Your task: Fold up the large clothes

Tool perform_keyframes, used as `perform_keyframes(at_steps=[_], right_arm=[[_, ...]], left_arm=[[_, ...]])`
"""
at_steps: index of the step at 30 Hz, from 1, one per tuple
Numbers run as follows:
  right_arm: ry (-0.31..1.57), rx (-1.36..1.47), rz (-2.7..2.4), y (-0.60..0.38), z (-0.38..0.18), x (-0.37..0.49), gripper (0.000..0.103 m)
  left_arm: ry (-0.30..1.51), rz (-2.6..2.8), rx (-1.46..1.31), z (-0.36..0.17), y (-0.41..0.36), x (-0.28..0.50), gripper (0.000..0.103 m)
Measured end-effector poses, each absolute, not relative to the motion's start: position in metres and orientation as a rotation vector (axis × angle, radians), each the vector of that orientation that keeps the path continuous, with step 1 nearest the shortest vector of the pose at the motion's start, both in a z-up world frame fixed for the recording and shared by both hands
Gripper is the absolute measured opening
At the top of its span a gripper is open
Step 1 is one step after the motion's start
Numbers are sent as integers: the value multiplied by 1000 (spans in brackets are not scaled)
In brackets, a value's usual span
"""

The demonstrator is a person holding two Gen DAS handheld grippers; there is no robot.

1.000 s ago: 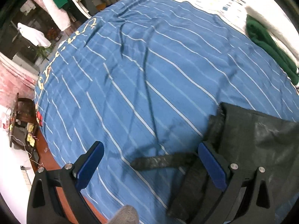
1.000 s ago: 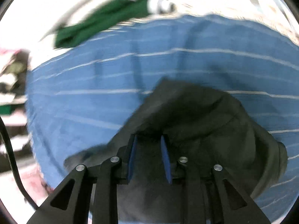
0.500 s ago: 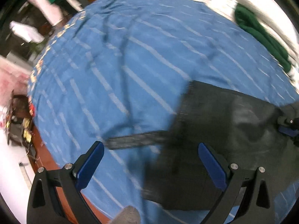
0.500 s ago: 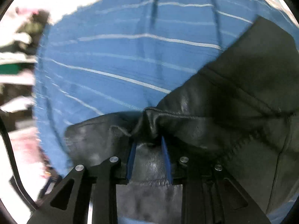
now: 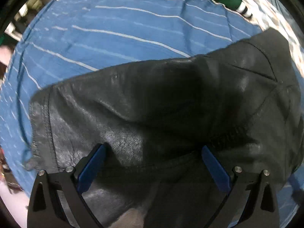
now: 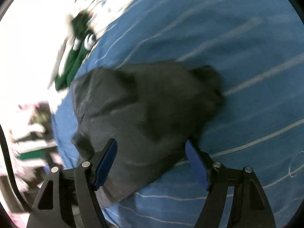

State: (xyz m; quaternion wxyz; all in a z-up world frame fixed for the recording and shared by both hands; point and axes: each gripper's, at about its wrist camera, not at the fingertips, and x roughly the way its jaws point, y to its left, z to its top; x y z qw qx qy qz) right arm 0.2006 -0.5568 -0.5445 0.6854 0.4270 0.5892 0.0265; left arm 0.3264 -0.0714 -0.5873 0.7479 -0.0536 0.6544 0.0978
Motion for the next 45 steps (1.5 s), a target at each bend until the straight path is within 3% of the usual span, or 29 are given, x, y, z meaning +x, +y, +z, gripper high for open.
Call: perform_keyframes(at_steps=[8, 12, 18, 26, 28, 30, 31, 37, 45], right_arm=[[1194, 1013, -50, -576, -540, 175, 76], [1193, 1131, -10, -587, -567, 170, 76], [1099, 1222, 243, -578, -610, 223, 76], [1032, 1279, 478, -544, -607, 261, 75], [1051, 1281, 465, -540, -612, 270, 66], [1073, 1237, 417, -537, -610, 275, 33], [1071, 1221, 391, -536, -606, 276, 26], [985, 1207, 393, -529, -552, 270, 20], [916, 935, 409, -494, -457, 301, 19]], left_arm=[[1440, 210, -126, -585, -68, 318, 103], [1444, 203, -133, -586, -68, 325, 103], [1473, 173, -160, -590, -58, 333, 103], [1475, 159, -152, -592, -53, 338, 103], [1470, 166, -153, -592, -54, 340, 103], [1472, 167, -152, -593, -54, 346, 103], [1476, 166, -145, -594, -55, 349, 103], [1430, 107, -48, -592, -75, 367, 103], [1410, -11, -167, -602, -93, 417, 103]])
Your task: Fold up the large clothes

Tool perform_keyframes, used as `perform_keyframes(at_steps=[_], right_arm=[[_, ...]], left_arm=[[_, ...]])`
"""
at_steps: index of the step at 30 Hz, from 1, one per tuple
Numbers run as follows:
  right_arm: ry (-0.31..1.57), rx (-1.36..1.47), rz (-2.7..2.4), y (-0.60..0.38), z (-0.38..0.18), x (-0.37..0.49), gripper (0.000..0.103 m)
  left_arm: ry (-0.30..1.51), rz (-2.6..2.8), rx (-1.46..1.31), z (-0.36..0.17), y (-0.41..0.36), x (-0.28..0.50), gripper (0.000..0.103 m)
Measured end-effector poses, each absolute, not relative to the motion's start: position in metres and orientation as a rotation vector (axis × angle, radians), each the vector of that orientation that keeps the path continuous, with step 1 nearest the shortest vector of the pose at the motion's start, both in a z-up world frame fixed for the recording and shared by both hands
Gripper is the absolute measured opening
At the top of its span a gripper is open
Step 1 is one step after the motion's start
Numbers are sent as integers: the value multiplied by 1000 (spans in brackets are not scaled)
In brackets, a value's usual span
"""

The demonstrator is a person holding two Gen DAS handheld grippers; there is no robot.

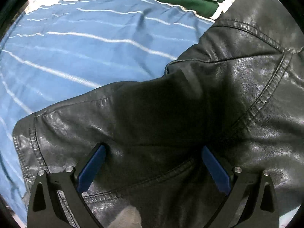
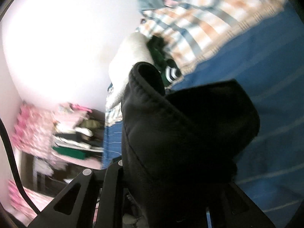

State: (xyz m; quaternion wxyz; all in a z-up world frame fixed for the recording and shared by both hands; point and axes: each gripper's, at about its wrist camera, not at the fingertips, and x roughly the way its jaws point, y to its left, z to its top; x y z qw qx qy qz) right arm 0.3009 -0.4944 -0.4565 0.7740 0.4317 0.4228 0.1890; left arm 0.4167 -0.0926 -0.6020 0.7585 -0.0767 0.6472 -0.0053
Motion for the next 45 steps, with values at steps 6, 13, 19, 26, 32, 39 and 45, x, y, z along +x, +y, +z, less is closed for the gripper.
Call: perform_keyframes(at_steps=[6, 13, 19, 26, 32, 39, 45], right_arm=[[944, 761, 460, -445, -416, 321, 19], [1012, 558, 675, -326, -385, 281, 20], [1197, 329, 898, -182, -430, 231, 20], [1597, 137, 872, -98, -531, 186, 26], [1649, 129, 957, -120, -474, 188, 77], [1571, 161, 816, -184, -431, 242, 75], [1646, 195, 757, -149, -503, 307, 37]], left_arm=[[1379, 66, -310, -575, -42, 399, 103], [1284, 372, -520, -518, 75, 290, 103], [1261, 645, -542, -499, 148, 194, 103], [1238, 784, -576, -497, 193, 139, 103], [1171, 793, -584, -473, 199, 135, 103], [1122, 746, -540, -472, 190, 163, 103], [1157, 705, -517, -499, 169, 187, 103]])
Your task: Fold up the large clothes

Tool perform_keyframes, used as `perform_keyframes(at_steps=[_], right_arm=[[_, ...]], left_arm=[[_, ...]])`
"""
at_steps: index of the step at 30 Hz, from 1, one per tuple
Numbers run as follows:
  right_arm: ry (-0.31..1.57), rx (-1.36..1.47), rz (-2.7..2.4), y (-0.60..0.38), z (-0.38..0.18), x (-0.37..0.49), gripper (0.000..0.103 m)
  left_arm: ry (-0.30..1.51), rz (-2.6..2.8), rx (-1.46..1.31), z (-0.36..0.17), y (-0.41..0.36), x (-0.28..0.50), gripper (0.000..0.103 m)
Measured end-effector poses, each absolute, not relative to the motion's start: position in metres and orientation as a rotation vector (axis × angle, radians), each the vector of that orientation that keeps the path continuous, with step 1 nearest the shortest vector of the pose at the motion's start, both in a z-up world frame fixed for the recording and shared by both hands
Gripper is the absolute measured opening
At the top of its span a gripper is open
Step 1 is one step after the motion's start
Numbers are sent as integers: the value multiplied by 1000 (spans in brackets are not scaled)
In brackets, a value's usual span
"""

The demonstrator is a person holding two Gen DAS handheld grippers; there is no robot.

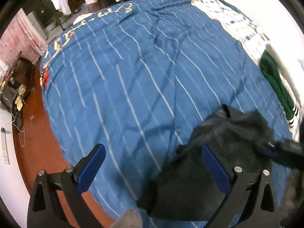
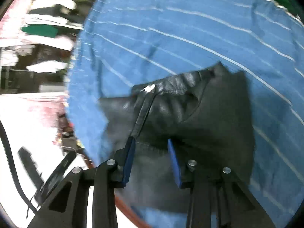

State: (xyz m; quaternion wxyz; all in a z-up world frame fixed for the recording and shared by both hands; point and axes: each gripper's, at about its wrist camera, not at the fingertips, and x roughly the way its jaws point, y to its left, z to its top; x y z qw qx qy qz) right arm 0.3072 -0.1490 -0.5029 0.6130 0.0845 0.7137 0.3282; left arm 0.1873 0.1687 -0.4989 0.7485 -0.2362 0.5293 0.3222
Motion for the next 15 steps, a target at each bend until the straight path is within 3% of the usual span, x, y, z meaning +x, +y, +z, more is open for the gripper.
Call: perform_keyframes(at_steps=[6, 10, 13, 15], right_arm=[[1692, 92, 642, -108, -545, 316, 37], [1733, 95, 662, -111, -518, 316, 38], [1647, 209, 766, -128, -481, 315, 38], [1612, 237, 766, -131, -486, 317, 38]], left_arm=[[1225, 710, -495, -521, 153, 192, 103], [1247, 716, -497, -520, 144, 188, 103], [1265, 741, -469, -524, 140, 186, 103], [1290, 775, -427, -531, 139, 187, 103]])
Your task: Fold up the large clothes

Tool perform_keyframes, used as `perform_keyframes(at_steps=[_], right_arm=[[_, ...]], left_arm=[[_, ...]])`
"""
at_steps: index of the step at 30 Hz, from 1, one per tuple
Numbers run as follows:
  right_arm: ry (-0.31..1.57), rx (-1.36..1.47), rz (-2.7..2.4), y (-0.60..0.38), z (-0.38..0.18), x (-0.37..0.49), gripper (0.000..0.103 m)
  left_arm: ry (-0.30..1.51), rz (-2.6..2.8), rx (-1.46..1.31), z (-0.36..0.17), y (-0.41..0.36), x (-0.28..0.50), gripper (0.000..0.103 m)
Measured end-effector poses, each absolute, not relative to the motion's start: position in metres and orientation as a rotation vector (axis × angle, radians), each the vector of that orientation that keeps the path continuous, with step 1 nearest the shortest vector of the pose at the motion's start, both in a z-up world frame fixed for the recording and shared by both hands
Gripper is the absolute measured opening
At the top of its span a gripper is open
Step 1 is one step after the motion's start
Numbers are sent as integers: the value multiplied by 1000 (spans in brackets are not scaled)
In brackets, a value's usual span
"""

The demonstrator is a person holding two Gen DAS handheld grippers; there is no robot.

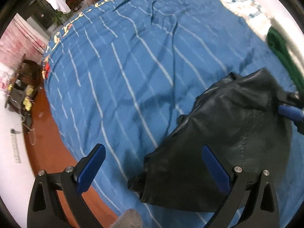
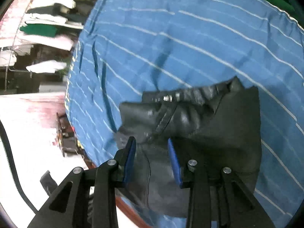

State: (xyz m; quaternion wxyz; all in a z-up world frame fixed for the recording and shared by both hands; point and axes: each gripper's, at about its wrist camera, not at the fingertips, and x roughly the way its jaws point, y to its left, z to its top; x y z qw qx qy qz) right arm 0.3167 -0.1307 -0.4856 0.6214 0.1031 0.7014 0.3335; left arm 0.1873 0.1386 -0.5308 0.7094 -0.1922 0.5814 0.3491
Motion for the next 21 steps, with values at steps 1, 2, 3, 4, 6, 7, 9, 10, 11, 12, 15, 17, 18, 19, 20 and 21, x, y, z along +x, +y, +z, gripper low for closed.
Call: perform_keyframes(at_steps=[1, 2, 3, 4, 6, 7, 9, 10, 11, 12, 15, 17, 18, 19, 20, 21], right_arm=[[1607, 253, 739, -128, -501, 319, 36], [1612, 254, 717, -124, -515, 321, 36], [1620, 261, 695, -119, -535, 322, 33], [1592, 259, 679, -116, -544, 324, 24], [1563, 221, 676, -110, -540, 324, 24], [1572, 207, 680, -108, -538, 324, 26], [1598, 219, 742, -115, -528, 326, 29], [1602, 254, 784, -125, -522, 327, 33], [1598, 299, 826, -137, -516, 327, 38], [1587, 352, 865, -154, -507, 326, 44], [1524, 399, 865, -211, -490, 322, 70], [1549, 410, 842, -249, -497, 319, 70], [1581, 429, 836, -263, -508, 319, 70], [1612, 445, 831, -272, -517, 318, 70], [1654, 471, 831, -281, -531, 318, 70], [1688, 500, 852, -286, -545, 318, 70]], left_arm=[[1291, 790, -402, -533, 138, 188, 103], [1290, 817, -361, -535, 138, 190, 103], [1293, 832, -330, -536, 138, 191, 103], [1295, 844, -300, -538, 138, 193, 103], [1298, 853, -287, -539, 140, 196, 103], [1298, 852, -299, -539, 141, 195, 103], [1295, 846, -348, -534, 142, 191, 103], [1290, 837, -387, -530, 141, 186, 103], [1284, 819, -444, -527, 139, 179, 103], [1274, 800, -511, -524, 138, 171, 103], [1204, 723, -750, -519, 132, 143, 103], [1163, 667, -920, -527, 127, 127, 103], [1143, 642, -983, -533, 123, 123, 103], [1127, 604, -1062, -543, 121, 120, 102], [1112, 579, -1128, -551, 117, 121, 102], [1084, 569, -1192, -560, 117, 118, 101]])
